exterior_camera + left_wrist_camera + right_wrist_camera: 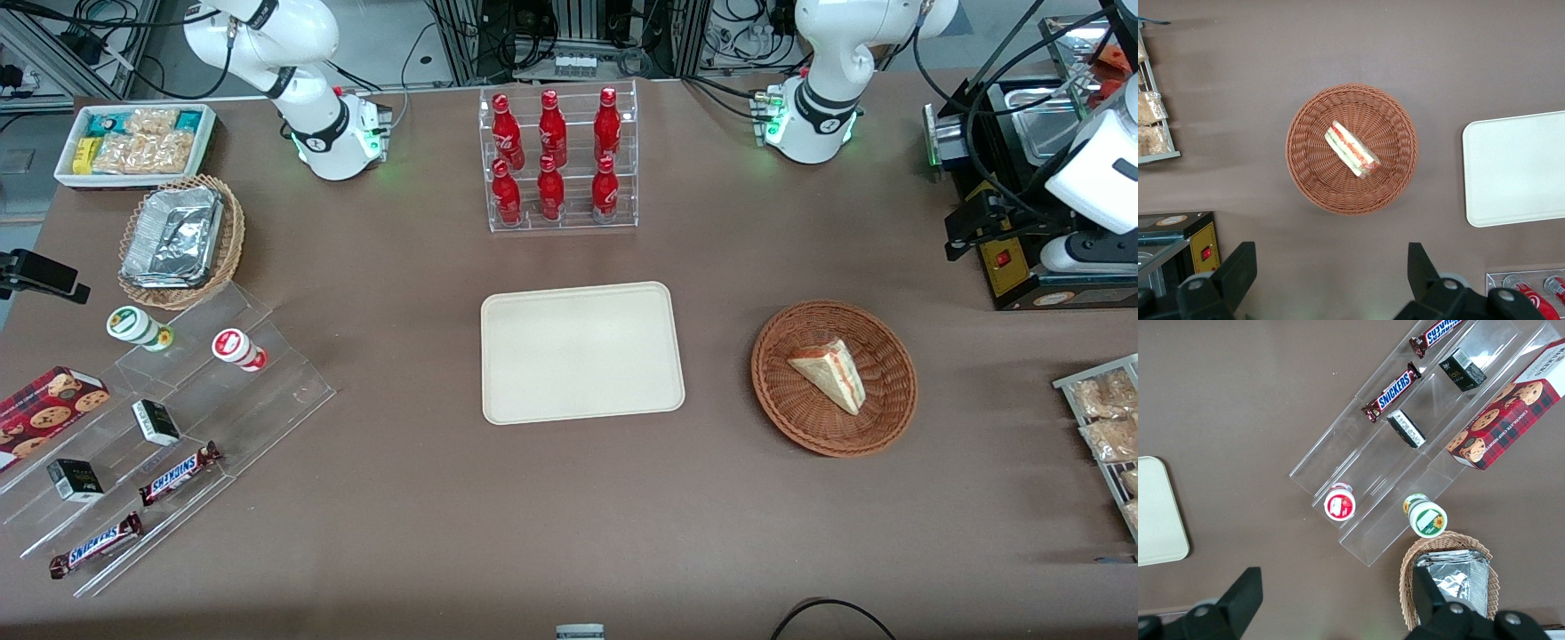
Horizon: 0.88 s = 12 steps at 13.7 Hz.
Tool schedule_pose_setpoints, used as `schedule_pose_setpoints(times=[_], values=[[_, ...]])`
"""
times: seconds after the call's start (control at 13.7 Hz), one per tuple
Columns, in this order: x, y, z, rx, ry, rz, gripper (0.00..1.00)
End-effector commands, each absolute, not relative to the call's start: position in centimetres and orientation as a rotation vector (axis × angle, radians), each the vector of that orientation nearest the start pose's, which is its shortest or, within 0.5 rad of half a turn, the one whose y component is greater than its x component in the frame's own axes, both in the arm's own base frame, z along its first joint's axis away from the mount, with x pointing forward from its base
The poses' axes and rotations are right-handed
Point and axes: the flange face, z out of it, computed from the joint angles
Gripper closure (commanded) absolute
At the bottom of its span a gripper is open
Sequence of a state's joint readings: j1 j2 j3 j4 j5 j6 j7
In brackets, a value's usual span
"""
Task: Place sandwich from basket to tray
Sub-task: 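Move the left gripper over the wicker basket above the wrapped sandwich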
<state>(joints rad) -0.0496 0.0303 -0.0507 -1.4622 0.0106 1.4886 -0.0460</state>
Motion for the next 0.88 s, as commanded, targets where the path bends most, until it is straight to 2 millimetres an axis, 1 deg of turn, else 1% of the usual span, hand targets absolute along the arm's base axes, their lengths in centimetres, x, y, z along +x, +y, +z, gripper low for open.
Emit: schedule_pose_setpoints(times=[0.0,0.07,0.22,0.29,0.36,0.51,0.58,0.66,0.8], values=[[55.3,-5.4,64.9,-3.137,0.096,0.045,0.0],[55.6,-5.4,64.7,-3.138,0.084,0.041,0.0],[57.3,-5.4,61.2,-3.119,0.077,0.117,0.0],[57.8,-5.4,59.1,-3.113,0.076,0.138,0.0],[57.9,-5.4,56.7,-3.113,0.065,0.136,0.0],[57.5,-5.6,52.3,-3.105,-0.024,0.073,0.0],[57.1,-5.7,50.5,-3.102,-0.109,0.04,0.0],[56.8,-6.2,49.2,-3.101,-0.218,-0.01,0.0],[55.6,-7.7,46.0,-3.066,-0.575,-0.062,0.0]])
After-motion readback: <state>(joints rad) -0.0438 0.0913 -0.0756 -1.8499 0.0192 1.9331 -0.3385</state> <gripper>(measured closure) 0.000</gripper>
